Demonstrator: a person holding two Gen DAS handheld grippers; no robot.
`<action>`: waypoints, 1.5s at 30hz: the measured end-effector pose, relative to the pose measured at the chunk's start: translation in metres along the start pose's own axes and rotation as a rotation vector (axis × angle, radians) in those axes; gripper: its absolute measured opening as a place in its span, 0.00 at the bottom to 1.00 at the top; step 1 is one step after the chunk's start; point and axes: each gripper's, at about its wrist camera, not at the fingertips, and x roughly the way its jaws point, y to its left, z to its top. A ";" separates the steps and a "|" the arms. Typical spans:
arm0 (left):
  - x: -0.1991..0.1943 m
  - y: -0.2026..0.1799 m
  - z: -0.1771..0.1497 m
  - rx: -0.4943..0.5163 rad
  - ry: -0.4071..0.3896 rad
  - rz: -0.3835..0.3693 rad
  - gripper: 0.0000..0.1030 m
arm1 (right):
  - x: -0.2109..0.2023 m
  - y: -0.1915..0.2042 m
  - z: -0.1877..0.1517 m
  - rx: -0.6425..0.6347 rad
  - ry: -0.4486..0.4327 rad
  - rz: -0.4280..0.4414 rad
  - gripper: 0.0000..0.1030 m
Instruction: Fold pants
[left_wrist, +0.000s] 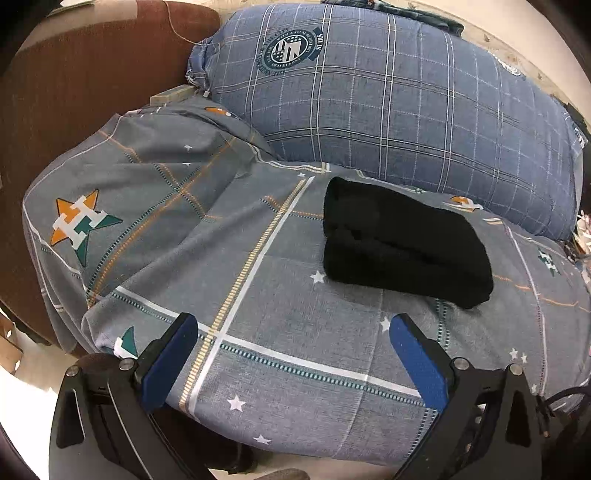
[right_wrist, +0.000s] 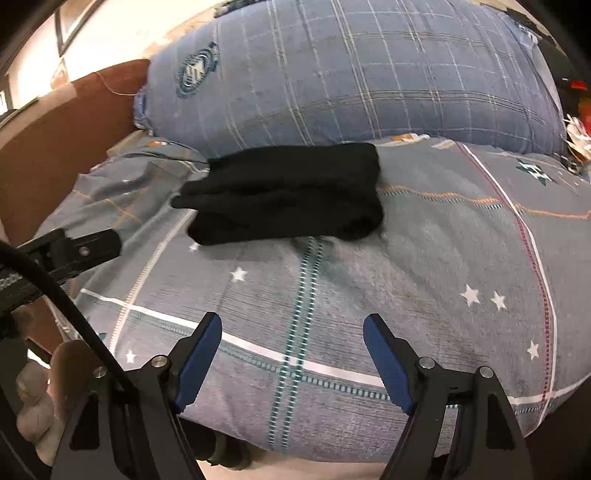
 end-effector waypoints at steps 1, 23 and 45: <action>0.000 0.000 0.000 0.000 0.000 0.004 1.00 | 0.000 -0.001 0.000 0.002 -0.003 -0.007 0.81; -0.012 -0.005 -0.008 0.025 -0.002 -0.007 1.00 | -0.011 0.008 -0.001 -0.034 -0.010 -0.021 0.84; -0.007 -0.007 -0.014 0.025 0.029 -0.053 1.00 | 0.005 0.009 -0.008 -0.029 0.054 -0.016 0.85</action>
